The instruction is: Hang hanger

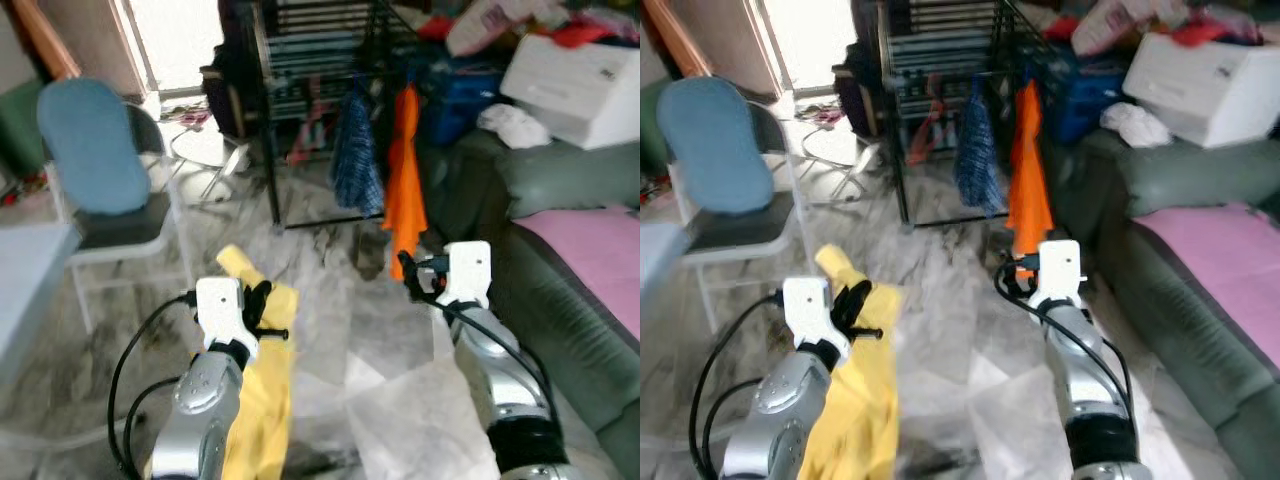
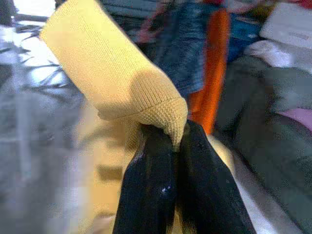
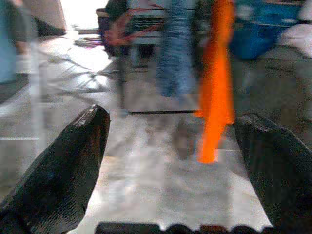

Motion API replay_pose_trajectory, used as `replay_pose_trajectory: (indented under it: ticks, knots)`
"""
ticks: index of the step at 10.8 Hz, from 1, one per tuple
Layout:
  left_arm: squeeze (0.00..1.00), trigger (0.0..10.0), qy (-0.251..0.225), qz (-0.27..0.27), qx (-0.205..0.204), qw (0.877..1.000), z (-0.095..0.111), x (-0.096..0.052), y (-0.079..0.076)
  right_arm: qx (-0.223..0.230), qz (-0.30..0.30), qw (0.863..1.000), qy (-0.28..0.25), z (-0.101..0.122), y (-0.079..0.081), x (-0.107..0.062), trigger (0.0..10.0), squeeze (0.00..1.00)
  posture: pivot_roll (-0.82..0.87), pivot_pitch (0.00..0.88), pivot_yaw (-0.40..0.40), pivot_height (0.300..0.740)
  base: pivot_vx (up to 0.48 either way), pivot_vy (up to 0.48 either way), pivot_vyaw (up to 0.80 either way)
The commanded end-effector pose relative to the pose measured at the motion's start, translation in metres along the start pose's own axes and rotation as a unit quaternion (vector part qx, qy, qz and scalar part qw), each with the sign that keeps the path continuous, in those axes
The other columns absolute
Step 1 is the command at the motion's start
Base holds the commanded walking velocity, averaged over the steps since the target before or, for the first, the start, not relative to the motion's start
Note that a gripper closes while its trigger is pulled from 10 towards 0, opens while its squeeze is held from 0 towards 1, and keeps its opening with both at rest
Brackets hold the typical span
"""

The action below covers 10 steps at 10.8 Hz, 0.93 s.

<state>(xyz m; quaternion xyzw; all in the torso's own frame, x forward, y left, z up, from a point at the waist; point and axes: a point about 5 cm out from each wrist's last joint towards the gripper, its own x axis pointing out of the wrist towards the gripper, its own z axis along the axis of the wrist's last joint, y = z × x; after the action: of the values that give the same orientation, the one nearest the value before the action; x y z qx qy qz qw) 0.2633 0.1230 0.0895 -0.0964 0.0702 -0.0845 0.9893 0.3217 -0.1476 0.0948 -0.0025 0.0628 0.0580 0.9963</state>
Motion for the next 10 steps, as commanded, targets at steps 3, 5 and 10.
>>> replay_pose_trajectory:
  ticks: [3,5,10]
  knots:
    - [0.00,10.0,-0.035,-0.003,0.011,0.999,0.014,0.003,-0.001,-0.003,0.011,1.000,-0.016,0.010,0.005,0.004,10.0,0.00,-0.04,0.000,0.033,0.740,0.000,0.000,0.00]
    - [0.00,10.0,-0.038,-0.010,0.010,0.999,0.016,0.004,-0.002,-0.001,0.011,1.000,-0.015,0.009,0.007,0.004,10.0,0.00,-0.04,0.000,0.037,0.740,0.000,0.000,0.00]
    - [0.00,10.0,-0.045,-0.016,0.017,0.999,0.019,0.005,-0.002,-0.003,0.018,1.000,-0.024,0.010,0.010,0.003,10.0,0.00,-0.04,0.000,0.045,0.740,0.131,0.000,0.19]
